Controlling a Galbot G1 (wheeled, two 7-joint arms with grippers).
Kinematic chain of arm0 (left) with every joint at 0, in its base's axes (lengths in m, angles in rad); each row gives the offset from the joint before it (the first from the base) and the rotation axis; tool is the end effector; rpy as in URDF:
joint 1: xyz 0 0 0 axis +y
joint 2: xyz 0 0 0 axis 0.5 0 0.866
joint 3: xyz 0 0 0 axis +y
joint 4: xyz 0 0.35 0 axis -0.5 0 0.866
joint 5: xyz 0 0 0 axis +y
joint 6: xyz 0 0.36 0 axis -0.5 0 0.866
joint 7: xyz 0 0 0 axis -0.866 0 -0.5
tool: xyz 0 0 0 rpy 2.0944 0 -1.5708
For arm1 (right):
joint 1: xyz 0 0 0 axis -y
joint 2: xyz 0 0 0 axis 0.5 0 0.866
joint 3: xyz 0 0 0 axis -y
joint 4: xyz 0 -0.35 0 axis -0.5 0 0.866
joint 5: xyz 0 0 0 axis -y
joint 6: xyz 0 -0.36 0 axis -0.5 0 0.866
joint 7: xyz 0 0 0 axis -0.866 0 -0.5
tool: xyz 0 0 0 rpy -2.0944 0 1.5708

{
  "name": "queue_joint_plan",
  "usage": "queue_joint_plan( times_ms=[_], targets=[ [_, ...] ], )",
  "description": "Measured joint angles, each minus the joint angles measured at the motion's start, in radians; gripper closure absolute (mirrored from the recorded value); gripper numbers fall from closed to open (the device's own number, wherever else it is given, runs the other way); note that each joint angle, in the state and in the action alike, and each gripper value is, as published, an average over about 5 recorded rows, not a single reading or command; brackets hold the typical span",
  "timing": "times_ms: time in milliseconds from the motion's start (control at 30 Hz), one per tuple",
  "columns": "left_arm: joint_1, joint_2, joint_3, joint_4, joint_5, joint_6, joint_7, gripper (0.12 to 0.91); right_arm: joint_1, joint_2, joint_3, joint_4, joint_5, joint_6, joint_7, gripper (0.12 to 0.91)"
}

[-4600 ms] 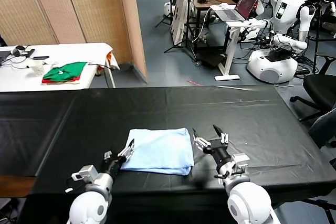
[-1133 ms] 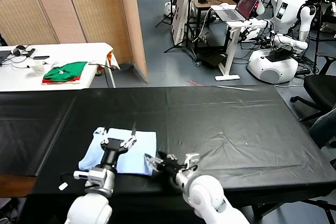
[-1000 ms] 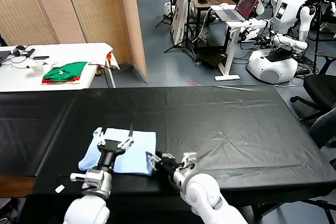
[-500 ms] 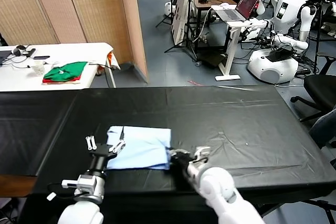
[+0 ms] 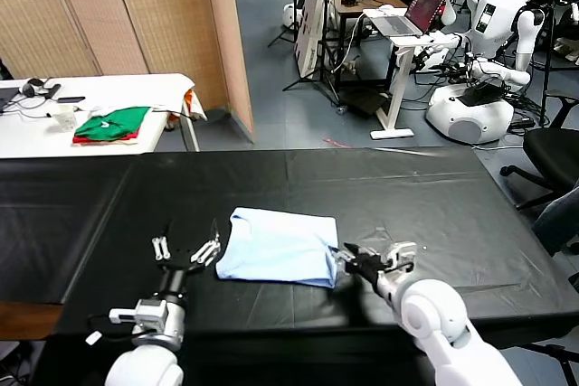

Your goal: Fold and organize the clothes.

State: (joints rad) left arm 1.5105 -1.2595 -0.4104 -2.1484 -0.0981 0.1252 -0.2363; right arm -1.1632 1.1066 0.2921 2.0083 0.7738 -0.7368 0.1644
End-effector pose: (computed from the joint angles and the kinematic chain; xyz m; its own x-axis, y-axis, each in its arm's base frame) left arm 0.1981 0.0146 -0.2739 -0.9996 0.0106 0.0261 0.0141 0.9907 0.1353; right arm 0.2909 -0.0215 -0.2454 -0.7506 -0.3881 0.5348 -0.2975 0.9211 0.2511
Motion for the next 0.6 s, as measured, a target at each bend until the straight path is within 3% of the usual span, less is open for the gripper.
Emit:
queue_joint_plan(
  times_ms=[67, 167, 267, 400, 600],
  targets=[
    [0.003, 0.005, 0.005, 0.003, -0.013, -0.007, 0.003, 0.123, -0.015, -0.017, 0.011, 0.02, -0.005, 0.0, 0.001, 0.293],
    [0.014, 0.012, 0.005, 0.004, -0.059, -0.029, 0.025, 0.123, -0.041, -0.037, 0.027, 0.055, -0.04, 0.012, 0.002, 0.16],
    [0.031, 0.019, -0.001, -0.007, -0.106, -0.025, 0.031, 0.123, -0.074, -0.05, 0.044, 0.1, -0.095, 0.043, 0.007, 0.124],
    [0.066, 0.041, -0.013, -0.046, -0.175, 0.029, -0.004, 0.123, -0.138, -0.061, 0.078, 0.181, -0.178, 0.117, 0.009, 0.119],
    [0.149, 0.091, -0.053, -0.115, -0.247, 0.051, -0.051, 0.123, -0.315, -0.043, 0.131, 0.289, -0.348, 0.316, -0.01, 0.118]
  ],
)
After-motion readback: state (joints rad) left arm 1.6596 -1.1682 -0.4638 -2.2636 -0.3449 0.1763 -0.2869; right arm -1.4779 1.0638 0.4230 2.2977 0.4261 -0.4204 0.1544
